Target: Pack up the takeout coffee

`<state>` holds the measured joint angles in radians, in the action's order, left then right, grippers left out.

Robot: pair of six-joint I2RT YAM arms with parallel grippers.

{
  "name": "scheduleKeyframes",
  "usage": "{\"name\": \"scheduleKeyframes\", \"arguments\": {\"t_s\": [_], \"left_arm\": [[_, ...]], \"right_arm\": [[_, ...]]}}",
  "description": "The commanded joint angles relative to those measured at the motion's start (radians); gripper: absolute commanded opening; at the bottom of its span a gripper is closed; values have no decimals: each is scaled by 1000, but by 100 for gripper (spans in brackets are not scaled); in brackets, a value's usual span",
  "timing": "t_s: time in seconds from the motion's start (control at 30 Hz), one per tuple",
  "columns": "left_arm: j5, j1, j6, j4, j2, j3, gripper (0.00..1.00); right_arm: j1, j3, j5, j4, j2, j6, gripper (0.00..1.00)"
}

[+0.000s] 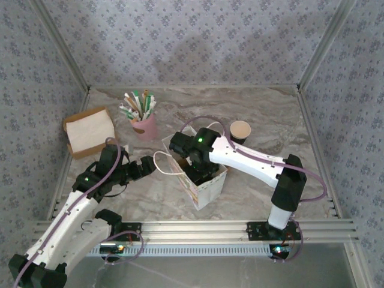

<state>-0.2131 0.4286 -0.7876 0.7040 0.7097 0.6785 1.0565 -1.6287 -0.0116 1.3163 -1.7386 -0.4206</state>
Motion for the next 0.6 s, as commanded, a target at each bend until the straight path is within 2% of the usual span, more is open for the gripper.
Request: {"name": "scheduleKeyframes", "arguments": {"t_s": [0.0, 0.57], "left_arm": [[-3, 9, -2, 0, -18, -3, 99], [-5, 8, -7, 7, -33, 1, 99]], "right_arm": [[7, 13, -19, -4, 32, 4, 66], [13, 32, -19, -19, 48, 4, 66]]}}
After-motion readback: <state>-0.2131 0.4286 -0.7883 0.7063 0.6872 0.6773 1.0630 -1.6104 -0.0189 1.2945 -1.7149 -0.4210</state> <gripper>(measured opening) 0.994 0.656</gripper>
